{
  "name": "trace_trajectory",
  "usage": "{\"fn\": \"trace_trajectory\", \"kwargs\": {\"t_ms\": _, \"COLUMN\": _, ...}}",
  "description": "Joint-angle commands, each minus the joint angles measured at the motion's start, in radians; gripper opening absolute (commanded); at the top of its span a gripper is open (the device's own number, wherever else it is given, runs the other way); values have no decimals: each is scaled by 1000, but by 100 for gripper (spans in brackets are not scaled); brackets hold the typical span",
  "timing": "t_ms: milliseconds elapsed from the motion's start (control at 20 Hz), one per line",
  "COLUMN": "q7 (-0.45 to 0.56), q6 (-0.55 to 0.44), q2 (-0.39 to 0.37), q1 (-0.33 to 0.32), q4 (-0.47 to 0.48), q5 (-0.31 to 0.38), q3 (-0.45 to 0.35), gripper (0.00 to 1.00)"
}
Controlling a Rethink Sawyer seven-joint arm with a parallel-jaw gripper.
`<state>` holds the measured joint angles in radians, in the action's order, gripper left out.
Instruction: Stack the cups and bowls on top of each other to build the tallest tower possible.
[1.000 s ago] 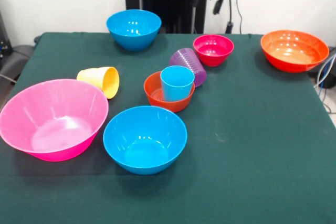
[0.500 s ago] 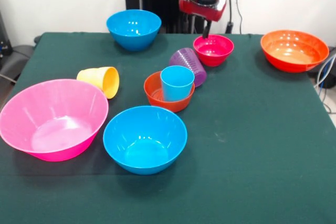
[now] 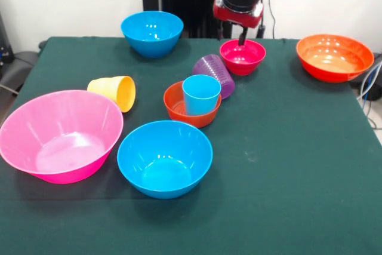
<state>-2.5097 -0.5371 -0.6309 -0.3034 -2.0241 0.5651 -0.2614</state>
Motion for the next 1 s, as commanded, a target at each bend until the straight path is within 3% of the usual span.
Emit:
{"fn": "trace_trajectory", "kwargs": {"t_ms": 50, "q7": -82, "q6": 23, "q2": -53, "q1": -35, "q4": -155, "q5": -90, "q3": 4, "gripper": 100}}
{"fn": "trace_trajectory", "kwargs": {"t_ms": 250, "q7": -42, "q6": -37, "q2": -134, "q1": -51, "q4": -189, "q5": -88, "q3": 47, "gripper": 100}}
{"fn": "trace_trajectory", "kwargs": {"t_ms": 550, "q7": -48, "q6": -32, "q2": -102, "q1": -35, "q4": -162, "q5": -58, "q3": 93, "gripper": 100}}
{"fn": "trace_trajectory", "kwargs": {"t_ms": 750, "q7": -97, "q6": 57, "q2": -30, "q1": 5, "q4": -129, "q5": -41, "q3": 133, "gripper": 100}}
{"fn": "trace_trajectory", "kwargs": {"t_ms": 1000, "q7": -123, "q6": 225, "q2": 54, "q1": 31, "q4": -117, "q5": -61, "q3": 122, "gripper": 100}}
